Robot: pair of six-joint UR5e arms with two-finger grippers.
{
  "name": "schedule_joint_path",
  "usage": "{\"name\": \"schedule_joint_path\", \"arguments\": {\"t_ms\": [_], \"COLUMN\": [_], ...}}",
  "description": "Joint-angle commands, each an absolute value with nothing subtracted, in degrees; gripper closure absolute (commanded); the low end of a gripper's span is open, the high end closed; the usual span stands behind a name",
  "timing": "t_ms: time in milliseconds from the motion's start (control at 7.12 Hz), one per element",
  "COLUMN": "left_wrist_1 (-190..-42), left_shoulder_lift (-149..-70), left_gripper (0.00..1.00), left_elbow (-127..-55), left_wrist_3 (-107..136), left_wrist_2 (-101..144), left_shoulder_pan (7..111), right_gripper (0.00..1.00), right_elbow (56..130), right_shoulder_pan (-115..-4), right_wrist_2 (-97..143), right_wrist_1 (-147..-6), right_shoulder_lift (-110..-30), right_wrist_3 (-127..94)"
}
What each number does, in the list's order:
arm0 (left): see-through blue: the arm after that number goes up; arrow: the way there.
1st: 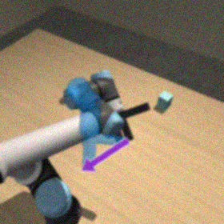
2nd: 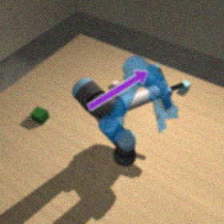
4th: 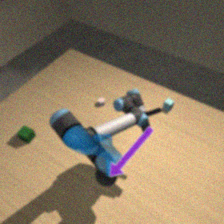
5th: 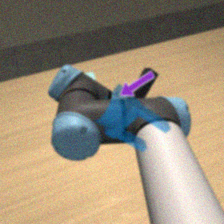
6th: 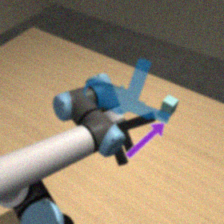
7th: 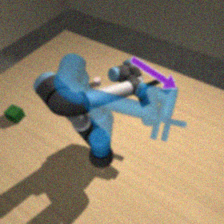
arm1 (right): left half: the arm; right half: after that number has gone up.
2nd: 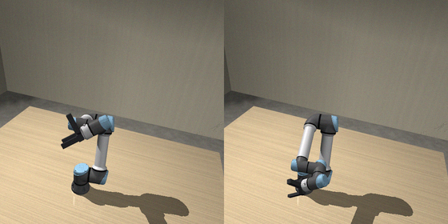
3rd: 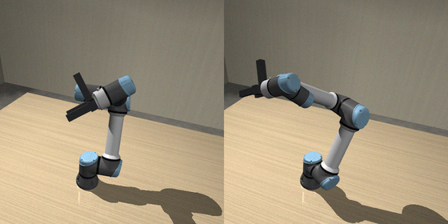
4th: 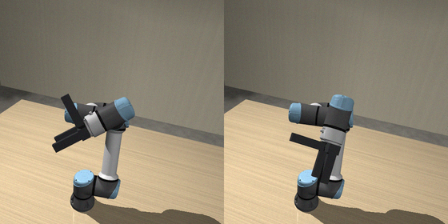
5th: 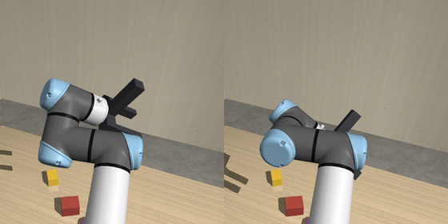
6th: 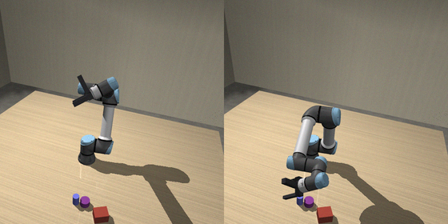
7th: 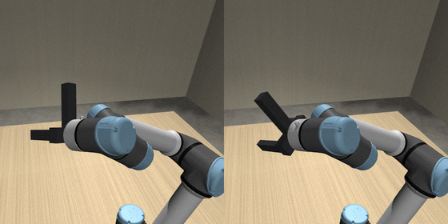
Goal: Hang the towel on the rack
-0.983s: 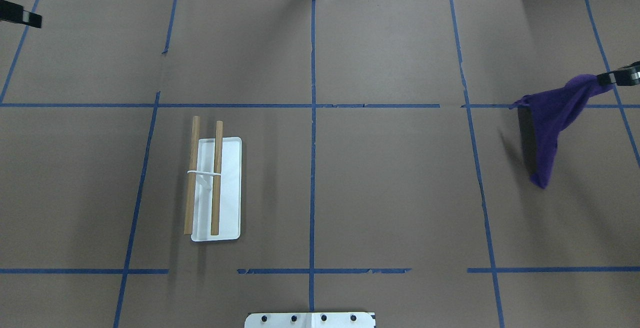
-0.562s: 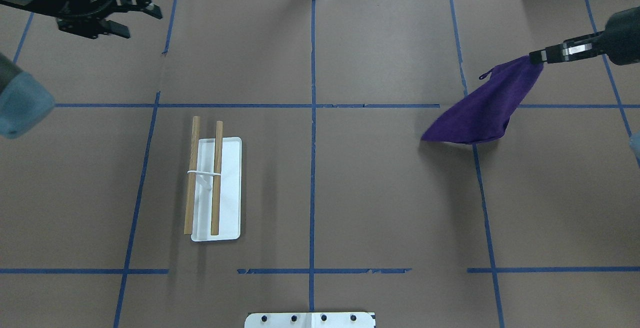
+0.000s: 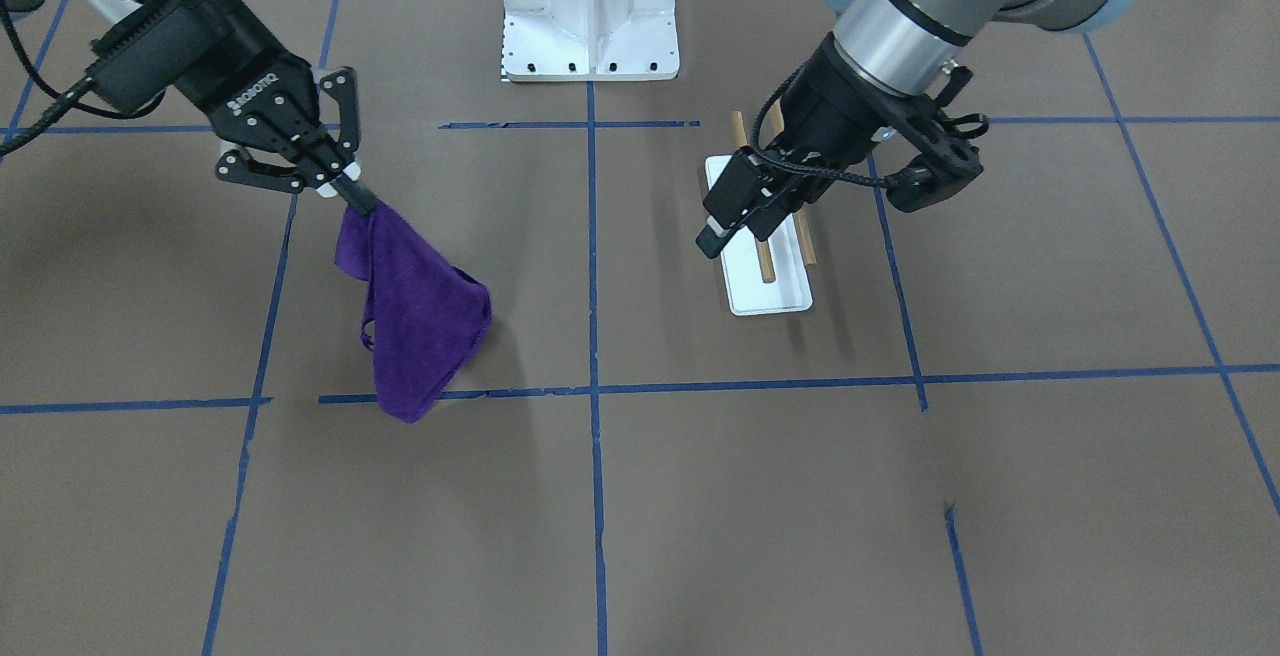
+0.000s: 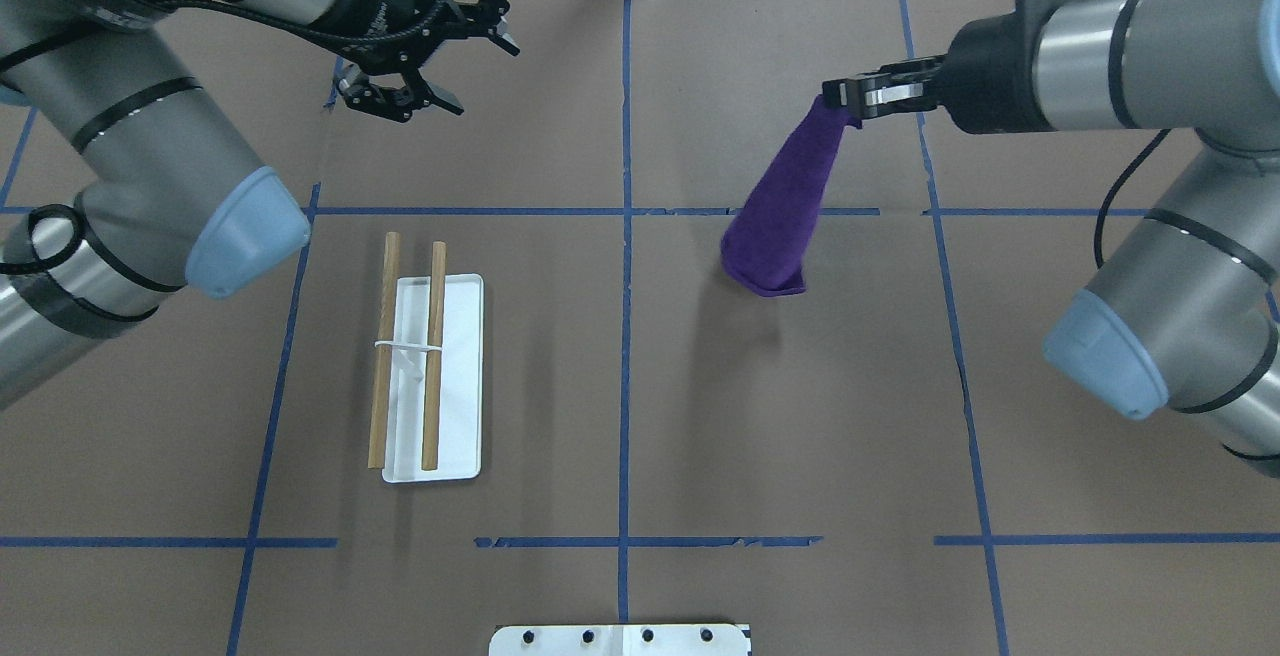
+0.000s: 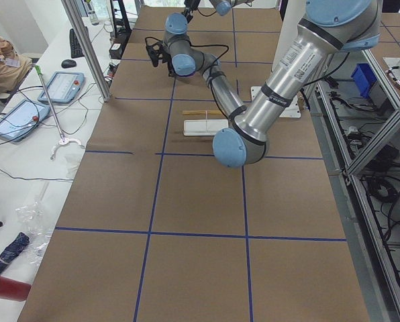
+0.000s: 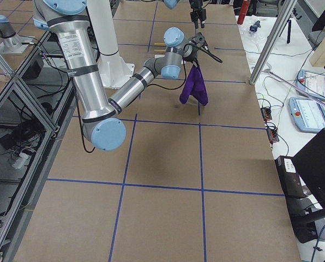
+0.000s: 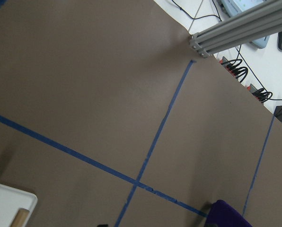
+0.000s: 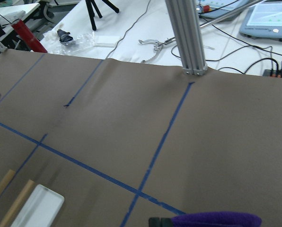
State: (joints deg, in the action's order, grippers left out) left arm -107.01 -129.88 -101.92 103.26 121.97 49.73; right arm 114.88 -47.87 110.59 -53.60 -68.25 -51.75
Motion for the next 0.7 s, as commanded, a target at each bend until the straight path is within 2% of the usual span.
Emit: {"name": "schedule_joint_path", "arguments": {"t_ms": [0, 562], "left_wrist_1": [-106.4, -106.5], "left_shoulder_lift": [-131.4, -133.2], "left_gripper": [0.23, 0.19], "left_elbow": [-100.4, -99.8], "left_wrist_3": [105.4, 107.2], "left_wrist_2": [120.5, 118.6], "left_shoulder_pan": [46.3, 41.1], "right_gripper": [1.00, 1.00], "right_elbow": [116.9, 117.2], "right_shoulder_pan": [-43.0, -36.9], "right_wrist_2": [105.4, 99.1], "right_wrist_1": [-53.6, -53.5], "right_shoulder_lift": [-65.3, -61.4], "right_wrist_3": [-52.3, -51.4]}}
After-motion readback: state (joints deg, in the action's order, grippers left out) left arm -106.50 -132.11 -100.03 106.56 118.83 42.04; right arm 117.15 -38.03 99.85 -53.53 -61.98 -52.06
